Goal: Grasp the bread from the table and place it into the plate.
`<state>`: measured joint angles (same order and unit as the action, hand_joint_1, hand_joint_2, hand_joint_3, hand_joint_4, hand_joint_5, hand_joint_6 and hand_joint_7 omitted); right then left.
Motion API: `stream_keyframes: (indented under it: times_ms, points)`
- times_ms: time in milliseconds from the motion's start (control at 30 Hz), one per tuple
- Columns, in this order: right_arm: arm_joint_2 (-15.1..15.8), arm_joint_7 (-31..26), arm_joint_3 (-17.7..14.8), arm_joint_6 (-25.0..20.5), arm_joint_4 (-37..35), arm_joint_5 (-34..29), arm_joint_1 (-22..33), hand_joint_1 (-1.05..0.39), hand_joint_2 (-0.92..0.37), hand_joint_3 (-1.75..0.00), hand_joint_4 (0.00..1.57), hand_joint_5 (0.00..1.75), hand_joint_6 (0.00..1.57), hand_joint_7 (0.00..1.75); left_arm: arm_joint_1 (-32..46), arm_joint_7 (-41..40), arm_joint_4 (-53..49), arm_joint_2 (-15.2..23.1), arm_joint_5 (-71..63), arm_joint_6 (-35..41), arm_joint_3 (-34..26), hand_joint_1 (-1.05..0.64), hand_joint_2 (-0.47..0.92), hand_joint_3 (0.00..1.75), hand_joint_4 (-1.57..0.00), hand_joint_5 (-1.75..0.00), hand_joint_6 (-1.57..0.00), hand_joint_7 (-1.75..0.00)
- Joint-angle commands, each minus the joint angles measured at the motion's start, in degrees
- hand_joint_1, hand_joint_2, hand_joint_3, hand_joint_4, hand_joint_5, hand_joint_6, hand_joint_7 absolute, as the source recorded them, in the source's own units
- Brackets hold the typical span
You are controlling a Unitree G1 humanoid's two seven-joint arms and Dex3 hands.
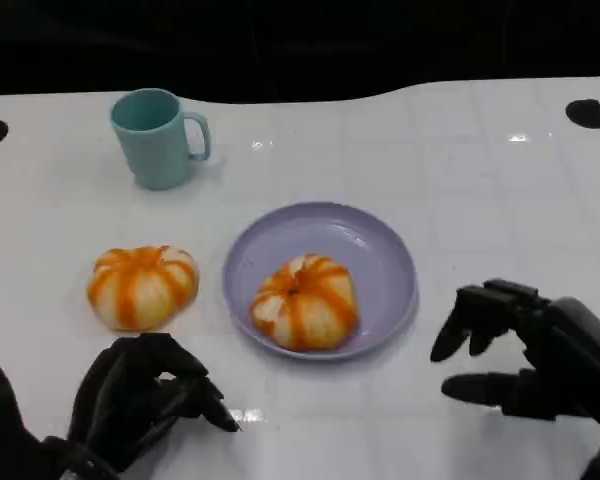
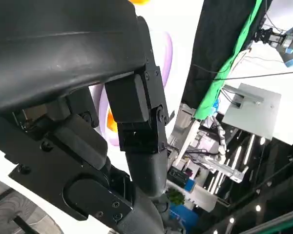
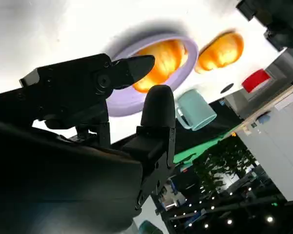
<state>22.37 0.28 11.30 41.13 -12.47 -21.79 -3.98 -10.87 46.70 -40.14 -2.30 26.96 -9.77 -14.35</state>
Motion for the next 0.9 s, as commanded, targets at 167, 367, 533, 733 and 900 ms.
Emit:
stream_keyframes:
  times_ms: [167, 367, 533, 733, 900]
  points:
    - [-0.9, 4.3, -1.7, -1.8, 4.9, 8.6, 8.1, -0.44, -0.92, -0.18, 0.56, 1.74, 0.51, 1.49, -0.5, -0.9, 0.0, 0.5, 0.2, 0.6, -0.3, -1.05, 0.59, 0.00, -1.57, -0.58, -1.57, -0.34]
    - [-3.9, 8.9, -1.6, -3.5, 6.1, 17.6, 11.7, -0.43, -0.92, -0.26, 0.60, 1.75, 0.54, 1.49, -0.2, -1.0, 0.5, 0.6, 0.1, 0.7, -0.3, -1.05, 0.60, 0.00, -1.57, -0.57, -1.57, -0.34]
    - [-6.3, 9.9, -2.5, -1.6, 2.8, 19.0, 11.2, -0.42, -0.92, -0.31, 0.61, 1.75, 0.50, 1.57, -0.2, -0.4, 0.3, 0.7, 0.1, 0.3, -0.2, -1.05, 0.60, 0.00, -1.57, -0.57, -1.57, -0.34]
    - [-8.1, 10.1, -3.3, 0.1, -0.4, 19.1, 9.7, -0.43, -0.92, -0.31, 0.63, 1.75, 0.49, 1.59, 0.0, -0.6, 0.4, 0.8, 0.0, 0.4, -0.1, -1.05, 0.60, 0.00, -1.57, -0.58, -1.57, -0.35]
    - [-9.1, 10.7, -3.9, 0.5, -2.5, 19.5, 8.4, -0.44, -0.92, -0.32, 0.64, 1.75, 0.50, 1.58, -0.4, -0.3, -0.3, 0.9, -0.1, 0.1, -0.2, -1.05, 0.60, 0.00, -1.57, -0.58, -1.57, -0.34]
